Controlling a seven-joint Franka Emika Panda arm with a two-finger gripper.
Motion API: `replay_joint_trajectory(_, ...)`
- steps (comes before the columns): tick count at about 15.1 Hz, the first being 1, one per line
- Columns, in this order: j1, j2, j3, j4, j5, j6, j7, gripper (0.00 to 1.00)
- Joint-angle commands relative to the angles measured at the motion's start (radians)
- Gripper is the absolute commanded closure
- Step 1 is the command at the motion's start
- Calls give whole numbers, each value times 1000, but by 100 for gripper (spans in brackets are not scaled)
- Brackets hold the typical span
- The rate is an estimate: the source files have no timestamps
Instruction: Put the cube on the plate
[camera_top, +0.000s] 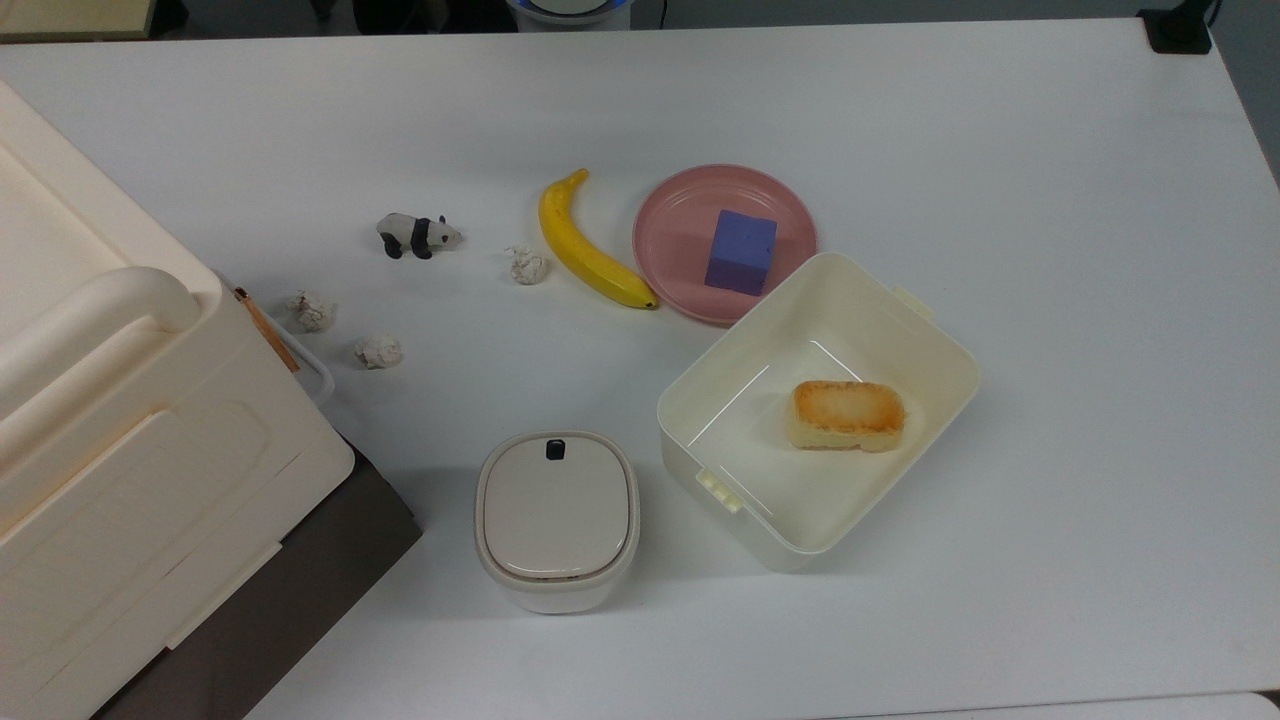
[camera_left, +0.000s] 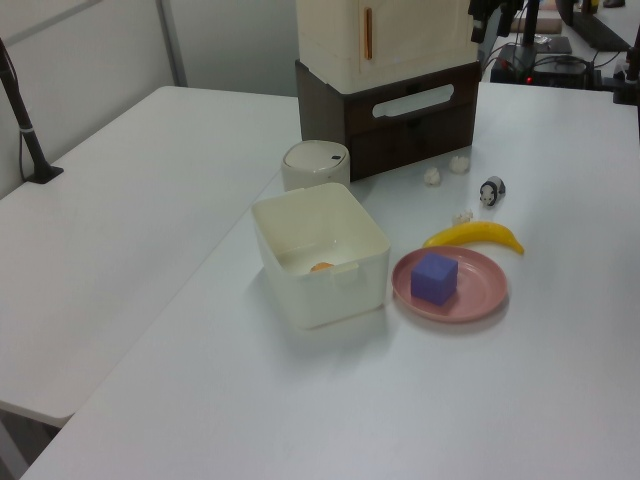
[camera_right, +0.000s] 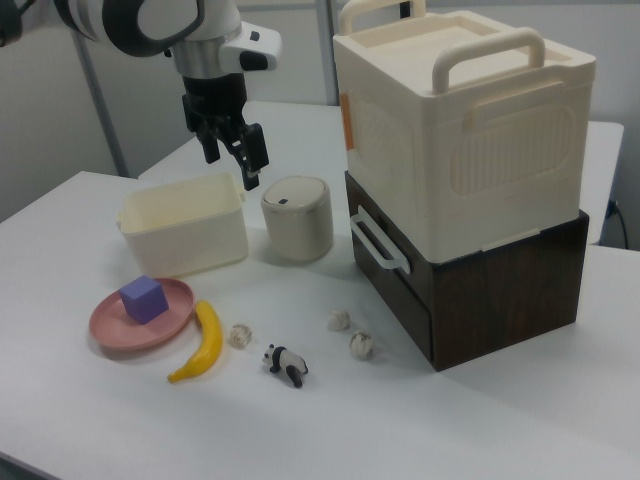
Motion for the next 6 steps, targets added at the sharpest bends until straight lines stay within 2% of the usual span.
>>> replay_joint_trajectory(1, 24, -8, -10, -5, 9, -11, 17, 0)
replay_joint_trajectory(6, 15, -13, -20, -2, 19, -6, -3, 0)
